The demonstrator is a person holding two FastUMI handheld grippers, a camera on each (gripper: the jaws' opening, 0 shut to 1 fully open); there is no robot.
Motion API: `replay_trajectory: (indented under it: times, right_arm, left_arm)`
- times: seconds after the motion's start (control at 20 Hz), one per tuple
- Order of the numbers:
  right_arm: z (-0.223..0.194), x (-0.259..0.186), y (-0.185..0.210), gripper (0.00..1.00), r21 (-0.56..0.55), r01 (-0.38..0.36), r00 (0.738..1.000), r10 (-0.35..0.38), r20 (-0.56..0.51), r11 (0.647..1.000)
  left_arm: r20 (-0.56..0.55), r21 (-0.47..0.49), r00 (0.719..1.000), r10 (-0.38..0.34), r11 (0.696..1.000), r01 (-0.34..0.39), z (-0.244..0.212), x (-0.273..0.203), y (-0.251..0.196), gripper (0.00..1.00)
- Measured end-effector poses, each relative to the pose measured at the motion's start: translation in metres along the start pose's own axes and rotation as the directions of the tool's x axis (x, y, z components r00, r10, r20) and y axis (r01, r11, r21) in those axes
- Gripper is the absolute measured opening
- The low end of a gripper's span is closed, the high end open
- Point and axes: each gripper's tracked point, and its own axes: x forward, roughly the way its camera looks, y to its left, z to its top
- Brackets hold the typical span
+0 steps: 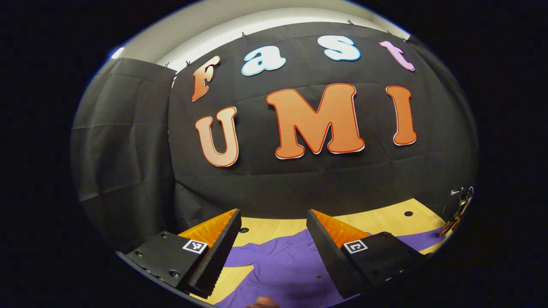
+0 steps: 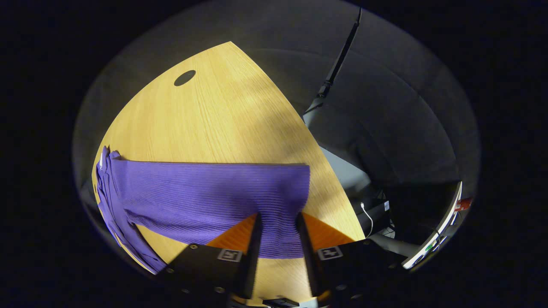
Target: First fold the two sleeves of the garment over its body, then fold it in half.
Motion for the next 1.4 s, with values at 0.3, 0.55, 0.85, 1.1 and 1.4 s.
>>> replay_trajectory:
  times: [0.3,0.55,0.85,1.1,1.4]
  right_arm:
    - [0.012,-0.011,0.004,0.03,0.053,-0.029,0.998,0.025,0.06,0.998]
    - [0.036,-0.051,0.0,0.03,0.035,-0.018,0.988,0.012,0.151,0.999]
    - [0.057,-0.091,-0.009,0.03,0.031,0.025,0.977,-0.031,0.209,0.999]
    - [0.073,-0.125,0.0,0.03,0.017,0.023,0.968,-0.027,0.248,1.0]
    - [0.082,-0.183,0.053,0.03,-0.106,0.029,0.941,0.009,0.339,0.994]
  left_arm:
    - [0.03,0.033,0.999,-0.015,0.999,0.014,0.008,-0.007,-0.003,0.99]
    - [0.031,0.016,0.999,-0.042,0.999,0.042,0.007,-0.007,0.001,0.99]
    - [0.038,-0.003,0.997,-0.063,0.998,0.063,0.007,-0.005,0.012,0.99]
    - [0.029,-0.019,0.998,-0.061,0.998,0.062,0.001,-0.009,0.023,0.99]
    - [0.024,-0.027,0.998,-0.049,0.998,0.05,-0.003,-0.008,0.046,0.99]
